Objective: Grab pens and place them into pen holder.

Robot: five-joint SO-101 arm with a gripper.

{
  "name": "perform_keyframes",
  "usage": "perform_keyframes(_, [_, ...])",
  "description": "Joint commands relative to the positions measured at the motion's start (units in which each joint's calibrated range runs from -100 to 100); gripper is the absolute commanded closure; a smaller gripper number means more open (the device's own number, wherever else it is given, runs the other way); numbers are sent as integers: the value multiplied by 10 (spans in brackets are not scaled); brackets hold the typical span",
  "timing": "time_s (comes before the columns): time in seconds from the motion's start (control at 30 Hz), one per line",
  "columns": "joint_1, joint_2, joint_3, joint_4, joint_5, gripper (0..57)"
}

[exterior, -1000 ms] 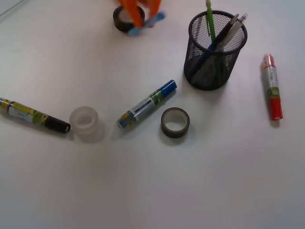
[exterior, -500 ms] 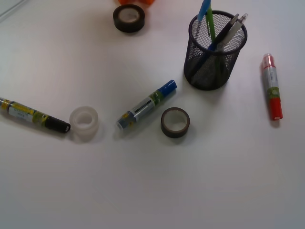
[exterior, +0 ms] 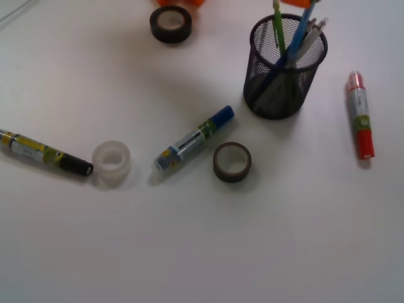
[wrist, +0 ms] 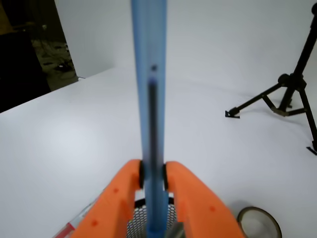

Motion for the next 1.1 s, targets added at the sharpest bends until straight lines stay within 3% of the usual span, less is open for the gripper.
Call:
perform_keyframes(0.0, [-5, 83, 9, -208, 25, 571])
perform_keyframes(0.1, [-5, 102, 8, -259, 45, 544])
perform_keyframes(0.23, [-4, 103, 2, -258, 62, 345])
perform_keyframes(0.33, [0, 103, 1, -257, 63, 250])
perform_keyframes(0.6, [48, 102, -35, -189, 130, 254])
perform_keyframes(0.87, [144, 47, -154, 88, 270, 257])
perform_keyframes(1.07, [247, -21, -199, 355, 352, 369])
